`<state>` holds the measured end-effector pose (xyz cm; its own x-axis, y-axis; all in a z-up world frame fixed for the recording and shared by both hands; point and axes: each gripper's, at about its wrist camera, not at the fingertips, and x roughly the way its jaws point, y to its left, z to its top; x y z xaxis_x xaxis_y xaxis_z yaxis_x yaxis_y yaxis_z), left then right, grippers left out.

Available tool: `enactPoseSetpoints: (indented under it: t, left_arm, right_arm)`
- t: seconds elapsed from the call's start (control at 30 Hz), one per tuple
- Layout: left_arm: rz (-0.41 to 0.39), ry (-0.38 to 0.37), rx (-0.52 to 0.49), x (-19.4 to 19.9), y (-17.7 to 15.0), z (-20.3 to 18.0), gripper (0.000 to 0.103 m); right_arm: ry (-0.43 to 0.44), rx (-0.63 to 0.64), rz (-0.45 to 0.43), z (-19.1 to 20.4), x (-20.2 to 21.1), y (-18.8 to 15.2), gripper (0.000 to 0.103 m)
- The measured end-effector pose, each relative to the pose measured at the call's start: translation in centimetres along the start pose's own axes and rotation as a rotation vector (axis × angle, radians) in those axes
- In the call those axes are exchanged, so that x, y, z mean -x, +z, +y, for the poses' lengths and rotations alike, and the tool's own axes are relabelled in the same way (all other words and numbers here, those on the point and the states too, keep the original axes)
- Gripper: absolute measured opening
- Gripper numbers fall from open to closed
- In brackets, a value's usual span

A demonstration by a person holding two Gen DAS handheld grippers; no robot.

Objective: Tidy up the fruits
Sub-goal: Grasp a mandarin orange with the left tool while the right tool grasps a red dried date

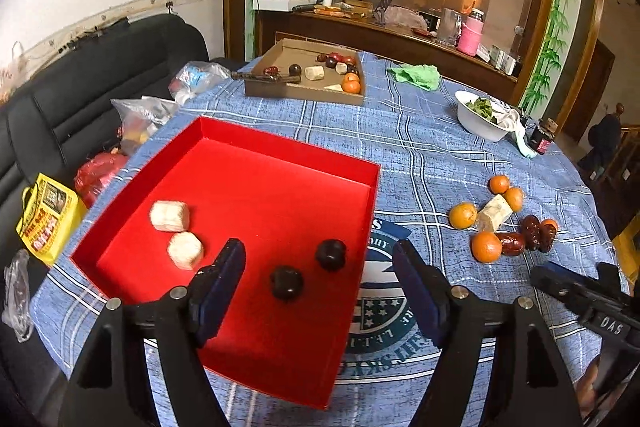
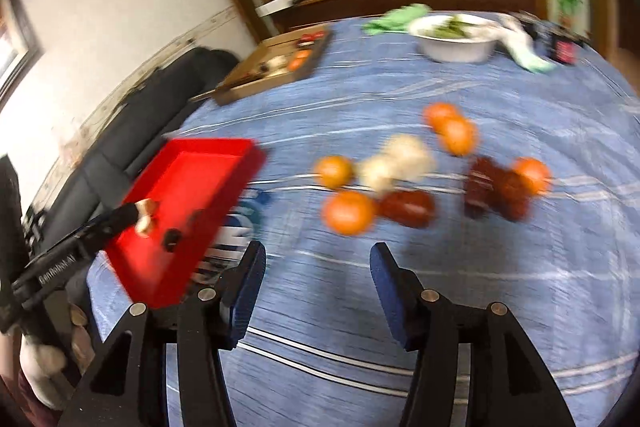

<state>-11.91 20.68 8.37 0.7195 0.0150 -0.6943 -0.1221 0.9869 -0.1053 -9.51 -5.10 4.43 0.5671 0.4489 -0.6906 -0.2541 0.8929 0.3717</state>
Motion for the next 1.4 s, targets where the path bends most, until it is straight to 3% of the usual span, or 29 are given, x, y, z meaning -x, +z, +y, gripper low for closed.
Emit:
enactPoseSetpoints:
  t: [0.17, 0.27, 0.43, 0.6, 0.7, 0.8, 1.0, 1.23, 1.27, 1.3, 1.37, 1.4]
  left_arm:
    - [0.020, -0.053, -0.045, -1.0, -0.5, -2.5, 0.075]
    - [0.042, -0.121, -0.076, -1.8, -0.8, -4.3, 0.075]
    - [0.083, -0.159, -0.087, -3.1, -1.3, -5.9, 0.075]
    - [0.097, -0.173, -0.081, -3.7, -1.4, -6.0, 0.075]
    - [0.102, -0.179, -0.085, -4.1, -1.4, -6.1, 0.075]
    - [0.099, -0.180, -0.082, -4.2, -1.2, -5.7, 0.075]
    - [0.113, -0.200, -0.035, -5.4, -0.6, -5.0, 0.075]
    - [0.118, -0.238, -0.100, -5.4, -0.8, -6.7, 0.075]
    - [0.118, -0.246, -0.118, -5.3, -0.9, -7.1, 0.075]
    - [0.119, -0.250, -0.139, -5.3, -1.0, -7.6, 0.075]
    - [0.121, -0.260, -0.179, -5.2, -1.1, -8.5, 0.075]
    - [0.124, -0.265, -0.199, -5.3, -1.2, -9.0, 0.075]
  right_arm:
    - [-0.066, -0.089, -0.018, -4.8, 1.6, -0.6, 0.059]
    - [-0.049, -0.125, -0.009, -6.0, 1.4, -0.6, 0.059]
    - [-0.011, -0.116, 0.006, -5.3, -0.6, 0.9, 0.059]
    - [0.002, -0.091, -0.033, -4.6, -2.4, 3.4, 0.059]
    - [-0.025, -0.057, -0.004, -4.5, -4.5, 4.5, 0.059]
    - [-0.004, -0.046, 0.076, -4.7, -5.8, 3.9, 0.057]
    - [-0.014, 0.046, 0.084, -3.0, -5.1, 2.6, 0.057]
    - [0.044, 0.037, 0.107, -3.1, -6.1, 3.0, 0.065]
    - [0.074, 0.020, 0.125, -3.3, -6.3, 3.0, 0.062]
    - [0.109, 0.000, 0.142, -3.5, -6.3, 2.9, 0.051]
    - [0.128, -0.011, 0.154, -3.6, -6.0, 2.8, 0.048]
    - [0.130, -0.012, 0.154, -3.8, -5.7, 2.6, 0.038]
